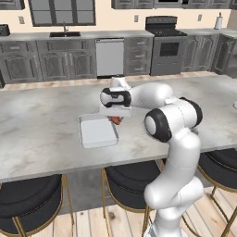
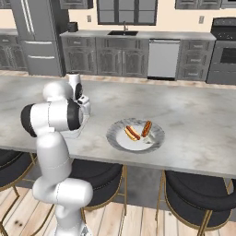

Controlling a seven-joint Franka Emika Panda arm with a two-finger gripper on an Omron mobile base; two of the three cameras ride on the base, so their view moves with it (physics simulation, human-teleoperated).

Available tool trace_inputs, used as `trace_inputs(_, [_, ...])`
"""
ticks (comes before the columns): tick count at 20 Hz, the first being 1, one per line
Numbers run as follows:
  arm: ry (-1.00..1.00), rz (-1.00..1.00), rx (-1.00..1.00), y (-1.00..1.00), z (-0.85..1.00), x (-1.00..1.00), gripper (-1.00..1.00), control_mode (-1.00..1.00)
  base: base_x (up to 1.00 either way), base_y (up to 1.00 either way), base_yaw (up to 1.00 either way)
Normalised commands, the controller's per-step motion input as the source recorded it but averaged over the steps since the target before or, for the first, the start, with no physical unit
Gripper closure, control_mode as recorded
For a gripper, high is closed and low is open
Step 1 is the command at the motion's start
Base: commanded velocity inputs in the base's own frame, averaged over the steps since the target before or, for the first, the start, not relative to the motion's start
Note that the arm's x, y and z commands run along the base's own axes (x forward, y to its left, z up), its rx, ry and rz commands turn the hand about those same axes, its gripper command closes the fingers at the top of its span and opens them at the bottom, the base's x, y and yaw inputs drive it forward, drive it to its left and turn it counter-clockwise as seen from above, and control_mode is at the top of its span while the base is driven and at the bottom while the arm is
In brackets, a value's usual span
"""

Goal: Place one cooked food and one vegetable from the large plate to each tupperware container.

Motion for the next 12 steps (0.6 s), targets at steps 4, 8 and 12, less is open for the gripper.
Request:
trace_inputs(4, [0.00, -0.01, -0.06, 0.65, -0.24, 0.03, 1.00, -1.00, 0.00, 0.00, 0.00])
trace_inputs(8, [0.03, -0.03, -0.11, 0.48, -0.23, 0.15, 1.00, -1.00, 0.00, 0.00, 0.00])
trace_inputs(12, [-0.01, 0.00, -0.12, 0.07, -0.26, 0.03, 1.00, -1.00, 0.00, 0.00, 0.00])
